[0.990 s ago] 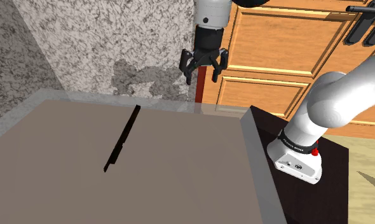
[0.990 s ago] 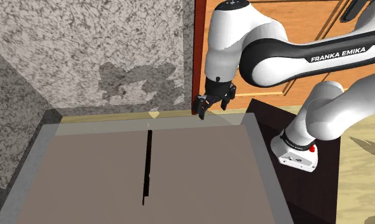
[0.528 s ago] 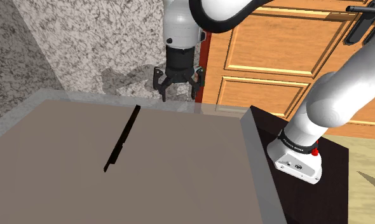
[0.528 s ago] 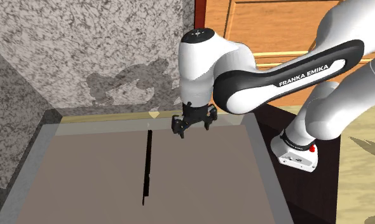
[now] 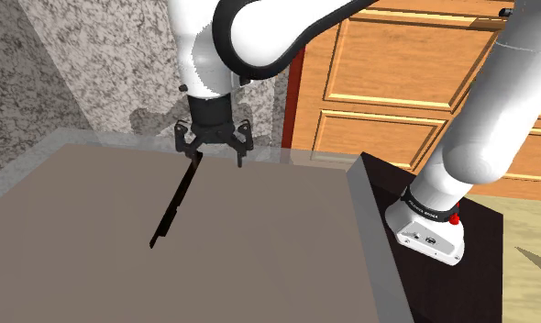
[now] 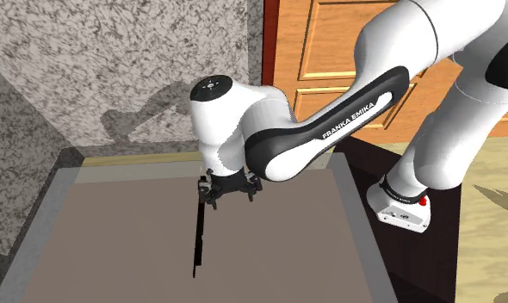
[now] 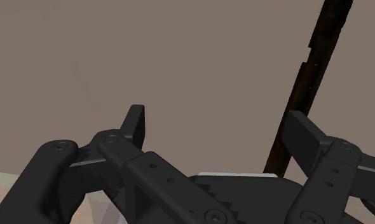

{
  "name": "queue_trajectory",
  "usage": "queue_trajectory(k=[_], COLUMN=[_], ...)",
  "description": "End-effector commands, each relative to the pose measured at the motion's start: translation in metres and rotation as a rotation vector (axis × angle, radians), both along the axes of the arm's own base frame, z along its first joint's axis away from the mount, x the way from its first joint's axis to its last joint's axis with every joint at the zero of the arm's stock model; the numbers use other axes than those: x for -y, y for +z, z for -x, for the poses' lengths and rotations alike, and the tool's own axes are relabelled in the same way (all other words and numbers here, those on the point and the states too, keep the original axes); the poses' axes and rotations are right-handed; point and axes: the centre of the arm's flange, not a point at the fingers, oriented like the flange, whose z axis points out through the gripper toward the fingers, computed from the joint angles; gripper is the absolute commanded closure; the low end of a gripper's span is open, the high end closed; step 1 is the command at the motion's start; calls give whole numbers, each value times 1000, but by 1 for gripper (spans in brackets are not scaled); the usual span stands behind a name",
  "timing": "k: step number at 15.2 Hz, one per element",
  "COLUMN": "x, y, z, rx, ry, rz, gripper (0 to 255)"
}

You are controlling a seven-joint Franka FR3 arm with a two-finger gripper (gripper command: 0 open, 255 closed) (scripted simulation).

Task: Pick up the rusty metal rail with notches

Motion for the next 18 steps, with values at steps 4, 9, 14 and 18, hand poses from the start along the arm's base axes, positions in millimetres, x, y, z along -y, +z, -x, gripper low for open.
queue_trajectory(k=[4,9,14,18], x=[-56,-90,-90,-90], y=[-30,-57,-83,-91], z=[-38,-66,-66,-66], rx=[-26,-45,-45,-45], ry=[-100,-169,-169,-169], rz=[14,23,23,23], gripper=[0,0,0,255])
